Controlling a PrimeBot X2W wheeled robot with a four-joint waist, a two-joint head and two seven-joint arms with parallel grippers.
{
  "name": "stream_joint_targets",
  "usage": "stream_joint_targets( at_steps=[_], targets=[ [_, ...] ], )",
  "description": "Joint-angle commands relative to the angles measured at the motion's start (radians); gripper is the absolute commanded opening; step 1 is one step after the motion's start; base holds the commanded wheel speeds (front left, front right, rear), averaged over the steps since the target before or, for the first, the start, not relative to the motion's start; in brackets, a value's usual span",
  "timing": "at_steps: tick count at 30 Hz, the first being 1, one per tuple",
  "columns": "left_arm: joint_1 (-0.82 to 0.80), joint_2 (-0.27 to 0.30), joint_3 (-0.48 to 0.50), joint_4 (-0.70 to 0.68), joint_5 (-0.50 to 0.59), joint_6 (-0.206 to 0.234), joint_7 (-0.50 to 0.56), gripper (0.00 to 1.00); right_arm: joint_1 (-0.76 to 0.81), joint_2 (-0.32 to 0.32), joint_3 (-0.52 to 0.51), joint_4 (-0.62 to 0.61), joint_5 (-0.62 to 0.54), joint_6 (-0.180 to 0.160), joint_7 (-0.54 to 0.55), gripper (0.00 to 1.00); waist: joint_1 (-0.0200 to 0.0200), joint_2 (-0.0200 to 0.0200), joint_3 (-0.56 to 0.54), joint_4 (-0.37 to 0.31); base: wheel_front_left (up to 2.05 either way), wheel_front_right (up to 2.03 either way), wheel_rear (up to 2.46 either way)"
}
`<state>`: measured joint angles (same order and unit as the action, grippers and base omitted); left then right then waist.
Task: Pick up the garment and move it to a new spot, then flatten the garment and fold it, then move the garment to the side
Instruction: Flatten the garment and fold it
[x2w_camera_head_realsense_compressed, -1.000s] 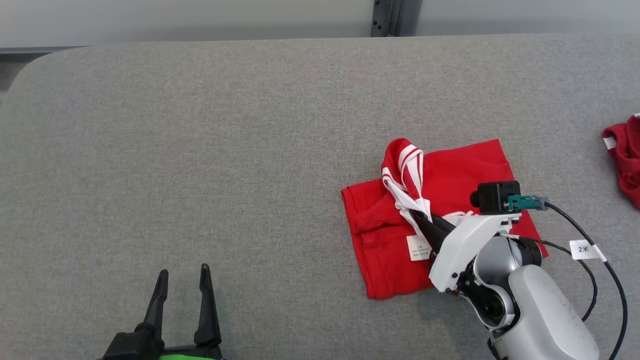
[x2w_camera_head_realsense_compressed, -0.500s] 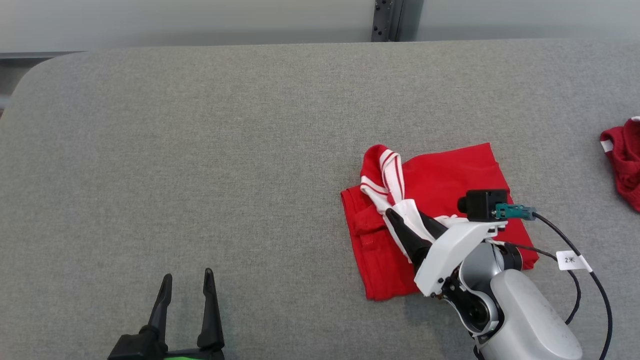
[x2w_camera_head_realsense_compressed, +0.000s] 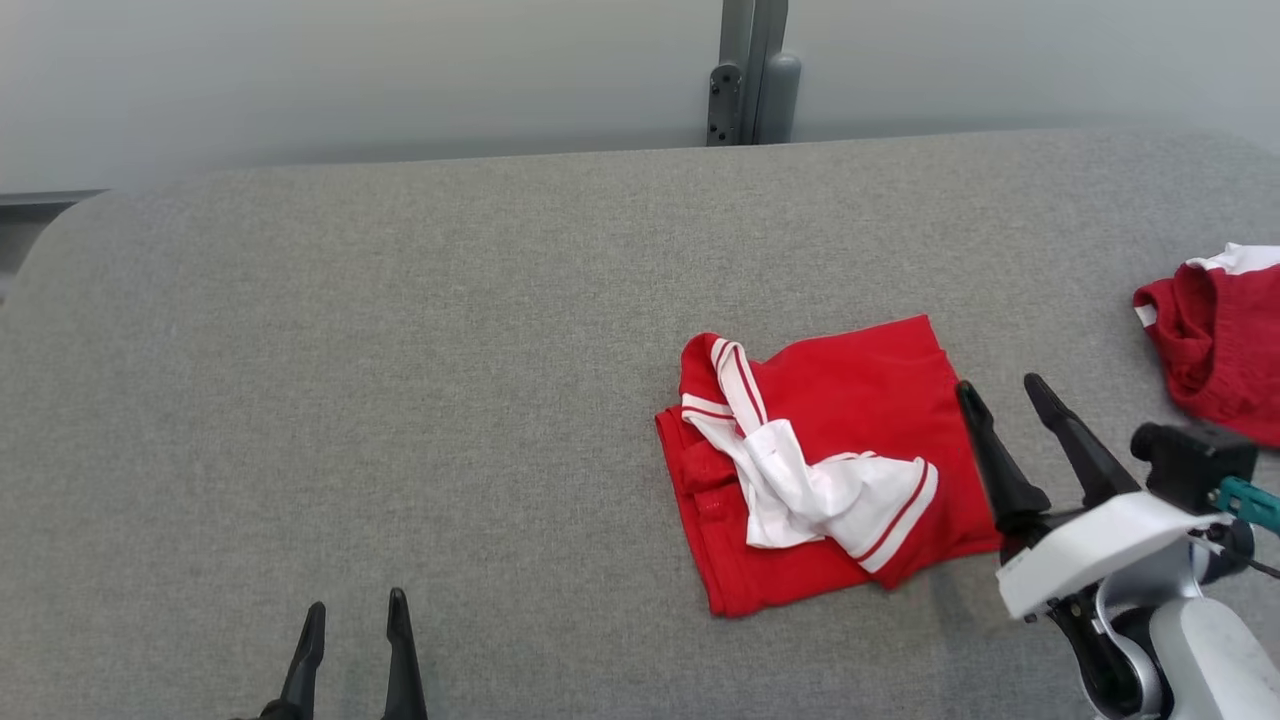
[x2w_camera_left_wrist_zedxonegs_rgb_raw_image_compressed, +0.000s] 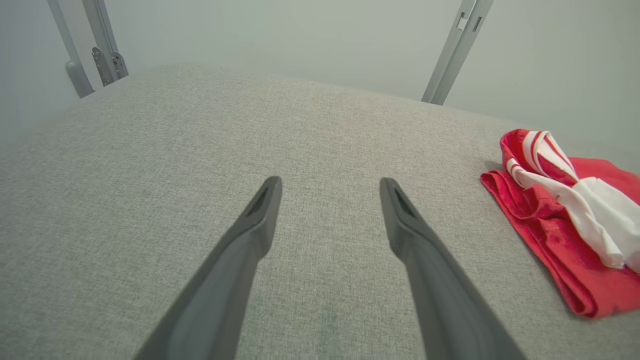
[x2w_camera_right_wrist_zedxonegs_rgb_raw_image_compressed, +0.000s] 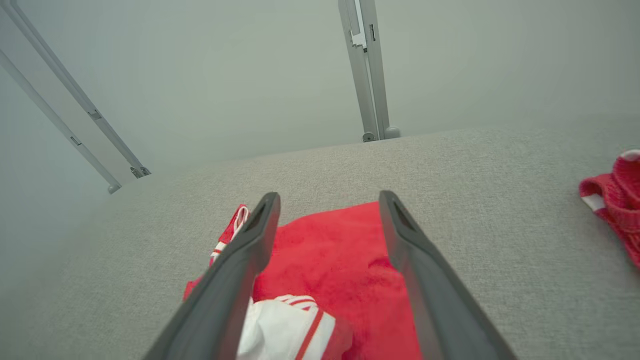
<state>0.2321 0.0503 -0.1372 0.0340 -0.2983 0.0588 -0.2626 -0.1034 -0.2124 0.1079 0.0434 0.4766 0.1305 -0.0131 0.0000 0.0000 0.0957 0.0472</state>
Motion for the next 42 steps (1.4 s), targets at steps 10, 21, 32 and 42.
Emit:
stream_joint_targets(
  at_steps=[10,21,32,42],
  targets=[
    [-0.007,0.001,-0.001,-0.008,0.021,-0.011,-0.002,1.0,-0.012,-0.061,0.043,0.188,0.026,0.0,-0.046,0.0,0.0,0.0,0.002,-0.013,0.0,0.0,0.0],
    [-0.044,0.001,-0.005,0.006,0.022,-0.014,-0.002,1.0,-0.189,-0.068,0.257,0.451,0.023,0.0,-0.123,0.0,0.0,0.0,0.049,0.034,0.0,0.0,0.0],
    [-0.039,0.001,-0.013,0.011,0.009,-0.002,-0.002,1.0,-0.231,0.004,0.501,0.477,0.097,0.0,-0.175,0.0,0.0,0.0,0.035,0.066,0.0,0.0,0.0],
    [-0.018,0.001,-0.013,0.012,-0.007,0.003,-0.003,1.0,-0.3,0.075,0.65,0.542,0.12,0.0,-0.176,0.0,0.0,0.0,-0.001,0.076,0.0,0.0,0.0]
  ],
)
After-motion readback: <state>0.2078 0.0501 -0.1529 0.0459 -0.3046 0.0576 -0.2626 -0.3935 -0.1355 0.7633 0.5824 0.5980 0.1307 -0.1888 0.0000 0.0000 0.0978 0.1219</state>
